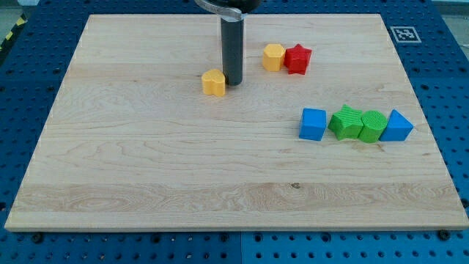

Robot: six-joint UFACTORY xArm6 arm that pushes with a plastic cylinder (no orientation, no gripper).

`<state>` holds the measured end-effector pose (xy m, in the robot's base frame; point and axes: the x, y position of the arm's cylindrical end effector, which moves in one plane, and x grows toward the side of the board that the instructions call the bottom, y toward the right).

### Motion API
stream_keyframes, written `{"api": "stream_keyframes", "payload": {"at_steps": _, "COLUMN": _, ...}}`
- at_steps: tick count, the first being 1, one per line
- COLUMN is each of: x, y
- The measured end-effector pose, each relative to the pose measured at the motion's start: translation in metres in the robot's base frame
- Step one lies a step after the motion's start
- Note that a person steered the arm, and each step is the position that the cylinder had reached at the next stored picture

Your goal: Push red star towards top center

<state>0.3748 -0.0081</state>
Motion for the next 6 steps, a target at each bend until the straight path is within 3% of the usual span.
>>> {"api": "stream_keyframes", "payload": {"at_steps": 2, "x": 0.000, "y": 0.075}}
{"api": "stream_keyframes", "payload": {"at_steps": 4, "x": -0.005, "y": 0.112}}
{"api": "stream_keyframes", "payload": {"at_steps": 6, "x": -0.050, "y": 0.139}}
